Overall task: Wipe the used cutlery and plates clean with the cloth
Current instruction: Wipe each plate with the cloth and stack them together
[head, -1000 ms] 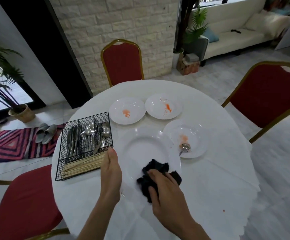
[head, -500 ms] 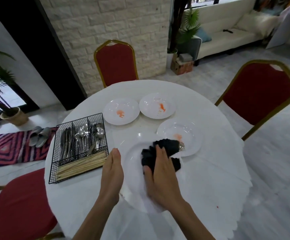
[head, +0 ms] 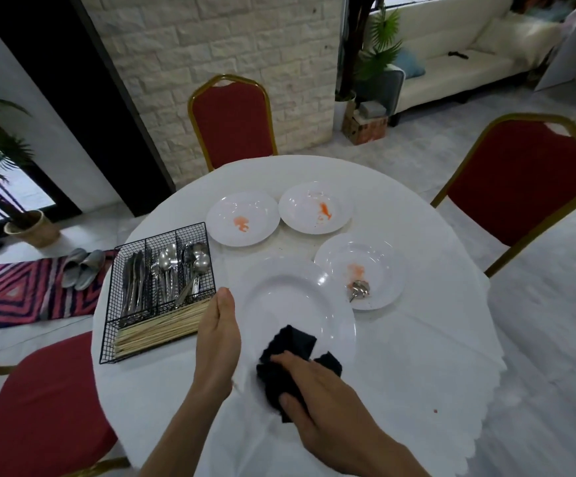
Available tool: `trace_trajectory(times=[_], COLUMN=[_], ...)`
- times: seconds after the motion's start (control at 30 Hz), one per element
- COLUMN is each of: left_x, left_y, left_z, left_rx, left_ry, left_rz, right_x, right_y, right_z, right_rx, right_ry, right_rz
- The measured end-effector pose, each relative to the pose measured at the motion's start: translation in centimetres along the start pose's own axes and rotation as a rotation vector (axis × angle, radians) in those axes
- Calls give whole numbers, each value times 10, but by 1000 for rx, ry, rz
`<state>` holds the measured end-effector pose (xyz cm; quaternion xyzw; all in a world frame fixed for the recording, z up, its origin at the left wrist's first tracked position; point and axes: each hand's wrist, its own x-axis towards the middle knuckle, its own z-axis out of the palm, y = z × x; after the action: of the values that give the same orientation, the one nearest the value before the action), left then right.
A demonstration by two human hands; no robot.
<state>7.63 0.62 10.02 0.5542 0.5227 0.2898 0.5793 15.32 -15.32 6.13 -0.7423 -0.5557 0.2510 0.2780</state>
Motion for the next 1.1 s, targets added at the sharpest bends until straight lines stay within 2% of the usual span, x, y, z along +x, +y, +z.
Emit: trace_trajectory(times=[0.07,0.17,0.27,0.33,0.43,0.5,0.57,0.7,0.83,1.1], left_x=[-9,-24,-20,-8,4,-1,-9,-14,2,-1], left_y=[0,2,0,2,7,9,6,3,3,-3], left_z=[10,23,18,10,4,10,18,16,-4,-3], left_rx=[17,10,41,41,-11,-11,16,-26,-4,23], left_ry=[-31,-95,-77,-33,-30,-22,-28,-78,-34,-3], left_rz=[-2,-24,12,2,1,9,27,-9,-12,20], right_x=[10,28,41,42,39,37,37,25,1,-3], right_y=[-10,-10,13,25,22,6,-13,-29,-4,9], right_z=[-4,-7,-11,-12,-3,2,4,9,18,10], right_rx=[46,118,83,14,-79,35,148,92,26,-16], right_ry=[9,122,305,341,274,229,184,106,43,15], right_rz=[-11,-2,76,168,246,242,170,-24,-105,-40])
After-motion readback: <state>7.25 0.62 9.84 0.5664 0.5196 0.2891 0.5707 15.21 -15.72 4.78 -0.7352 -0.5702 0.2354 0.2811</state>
